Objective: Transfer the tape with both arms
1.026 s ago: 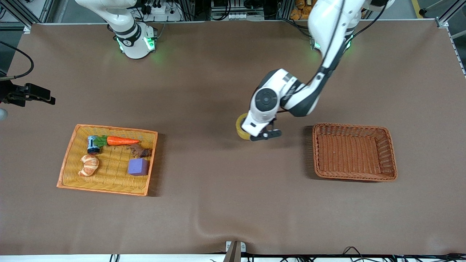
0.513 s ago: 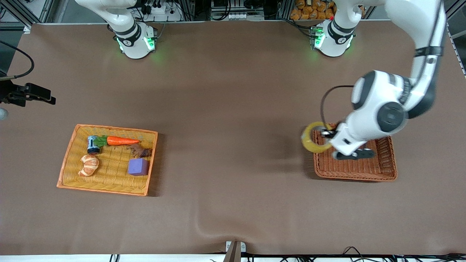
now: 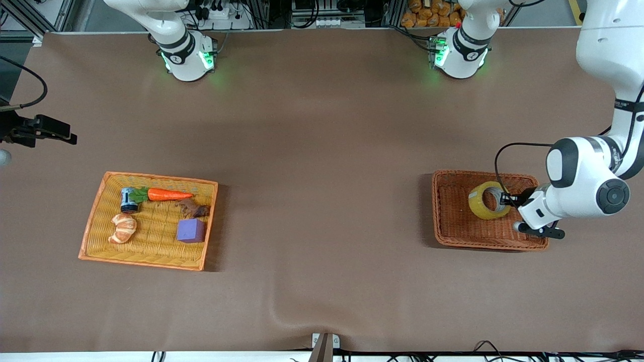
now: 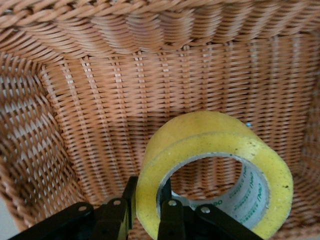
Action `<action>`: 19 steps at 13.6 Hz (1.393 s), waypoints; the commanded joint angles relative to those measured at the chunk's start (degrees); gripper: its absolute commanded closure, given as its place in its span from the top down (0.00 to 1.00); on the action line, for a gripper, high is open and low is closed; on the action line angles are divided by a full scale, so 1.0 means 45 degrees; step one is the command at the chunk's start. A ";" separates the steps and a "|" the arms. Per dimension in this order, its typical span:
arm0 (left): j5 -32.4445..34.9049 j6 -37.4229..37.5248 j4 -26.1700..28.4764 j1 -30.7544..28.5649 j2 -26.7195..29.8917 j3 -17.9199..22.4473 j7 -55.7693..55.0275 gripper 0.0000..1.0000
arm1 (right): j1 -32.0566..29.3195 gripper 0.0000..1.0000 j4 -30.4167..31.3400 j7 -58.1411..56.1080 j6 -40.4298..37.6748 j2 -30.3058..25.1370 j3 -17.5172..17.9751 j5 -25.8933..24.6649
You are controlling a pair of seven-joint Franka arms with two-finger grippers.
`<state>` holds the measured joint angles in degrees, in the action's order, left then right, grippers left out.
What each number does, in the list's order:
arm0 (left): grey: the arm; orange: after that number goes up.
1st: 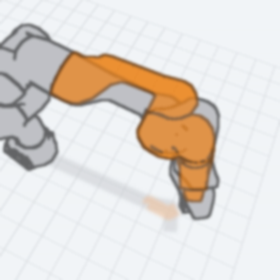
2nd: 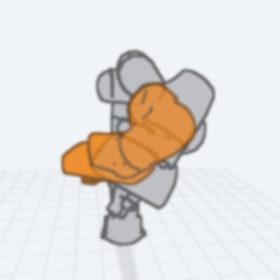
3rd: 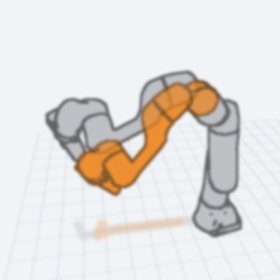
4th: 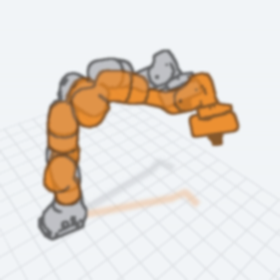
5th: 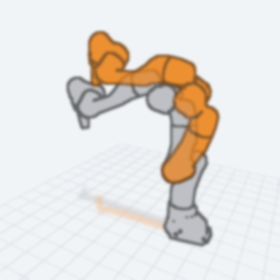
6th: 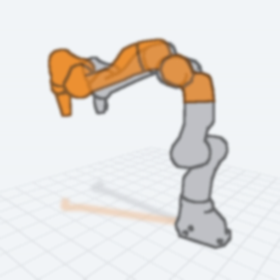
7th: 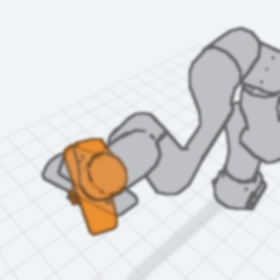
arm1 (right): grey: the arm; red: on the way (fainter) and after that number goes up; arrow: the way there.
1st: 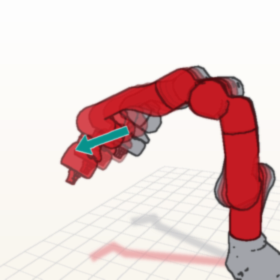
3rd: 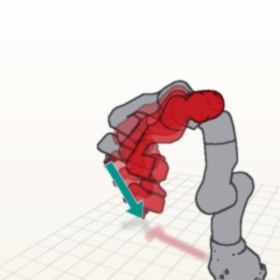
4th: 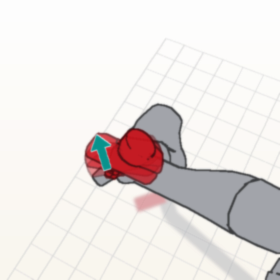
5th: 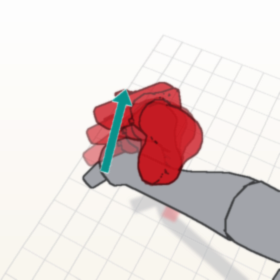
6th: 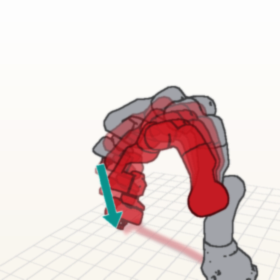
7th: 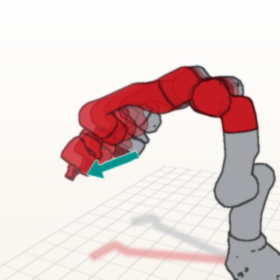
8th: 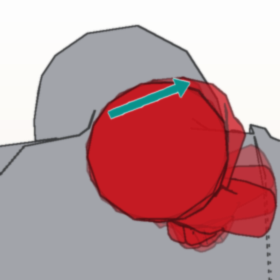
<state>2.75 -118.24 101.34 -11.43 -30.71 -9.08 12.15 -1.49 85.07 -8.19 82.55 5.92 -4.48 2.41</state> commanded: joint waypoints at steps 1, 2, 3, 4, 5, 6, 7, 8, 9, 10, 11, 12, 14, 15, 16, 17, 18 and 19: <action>0.0326 0.0162 -0.0411 0.0275 0.0047 -0.0210 -0.0334 0.60 | -0.0118 1.00 -0.0174 0.0004 -0.0180 -0.0006 0.0098 0.0049; 0.0287 0.0181 -0.0450 0.0140 0.0086 -0.0229 -0.0258 1.00 | -0.0118 1.00 -0.0174 0.0004 -0.0180 -0.0006 0.0098 0.0049; 0.0267 0.0239 -0.0527 0.0061 0.0377 -0.0248 -0.0277 1.00 | -0.0118 1.00 -0.0174 0.0004 -0.0180 -0.0006 0.0098 0.0049; 0.0035 0.0414 -0.0741 0.0080 0.0592 -0.0287 -0.0432 1.00 | -0.0137 1.00 -0.0174 0.0004 -0.0180 -0.0006 0.0079 0.0049; -0.0335 0.1015 -0.0878 0.0254 0.1174 -0.0307 -0.1033 1.00 | -0.0156 1.00 -0.0174 -0.0035 -0.0180 -0.0006 0.0078 0.0049; -0.0396 0.1466 -0.1073 0.0333 0.1606 -0.0385 -0.1696 1.00 | -0.0157 1.00 -0.0174 -0.0035 -0.0180 -0.0006 0.0078 0.0049; -0.0416 0.2012 -0.1346 0.0372 0.2093 -0.0656 -0.2109 1.00 | -0.0137 1.00 -0.0174 -0.0035 -0.0180 -0.0006 0.0078 0.0049; -0.0359 0.2539 -0.1561 0.0373 0.2601 -0.0775 -0.2423 1.00 | -0.0137 1.00 -0.0174 -0.0035 -0.0180 -0.0006 0.0078 0.0049; -0.0242 0.2603 -0.1660 0.0373 0.3263 -0.0834 -0.2445 1.00 | -0.0137 1.00 -0.0174 -0.0016 -0.0161 -0.0006 0.0078 0.0049; -0.0202 0.2739 -0.2028 0.0392 0.3618 -0.0854 -0.2387 1.00 | -0.0137 1.00 -0.0174 -0.0035 -0.0161 -0.0006 0.0078 0.0049; -0.0182 0.3262 -0.2322 0.0412 0.4028 -0.0951 -0.2445 1.00 | -0.0156 1.00 -0.0174 -0.0035 -0.0161 -0.0006 0.0078 0.0049; 0.0030 0.3963 -0.2576 0.0412 0.4399 -0.1203 -0.2581 1.00 | -0.0157 1.00 -0.0174 -0.0055 -0.0161 -0.0006 0.0078 0.0049; 0.0286 0.4884 -0.2657 0.0392 0.5355 -0.1692 -0.3048 1.00 | -0.0157 1.00 -0.0174 -0.0055 -0.0161 -0.0006 0.0078 0.0049; 0.0306 0.5198 -0.2677 0.0392 0.5631 -0.1771 -0.3263 1.00 | -0.0157 1.00 -0.0174 -0.0055 -0.0161 -0.0006 0.0059 0.0049; 0.0422 0.5530 -0.2754 0.0392 0.5730 -0.1849 -0.3382 1.00 | -0.0157 1.00 -0.0174 -0.0055 -0.0161 0.0013 0.0059 0.0049; 0.0713 0.5765 -0.3064 0.0392 0.5750 -0.1850 -0.3363 1.00 | -0.0176 1.00 -0.0174 -0.0074 -0.0161 0.0013 0.0059 0.0049; 0.0871 0.5980 -0.3377 0.0373 0.5770 -0.1850 -0.3363 1.00 | -0.0195 1.00 -0.0174 -0.0094 -0.0161 0.0013 0.0059 0.0049; 0.0737 0.5982 -0.3457 0.0392 0.6099 -0.1753 -0.3209 1.00 | -0.0196 1.00 -0.0174 -0.0094 -0.0142 0.0013 0.0059 0.0049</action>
<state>4.87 -92.98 87.71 -9.40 -4.30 -17.06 -2.34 -1.50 84.99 -8.19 82.54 5.92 -4.63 2.41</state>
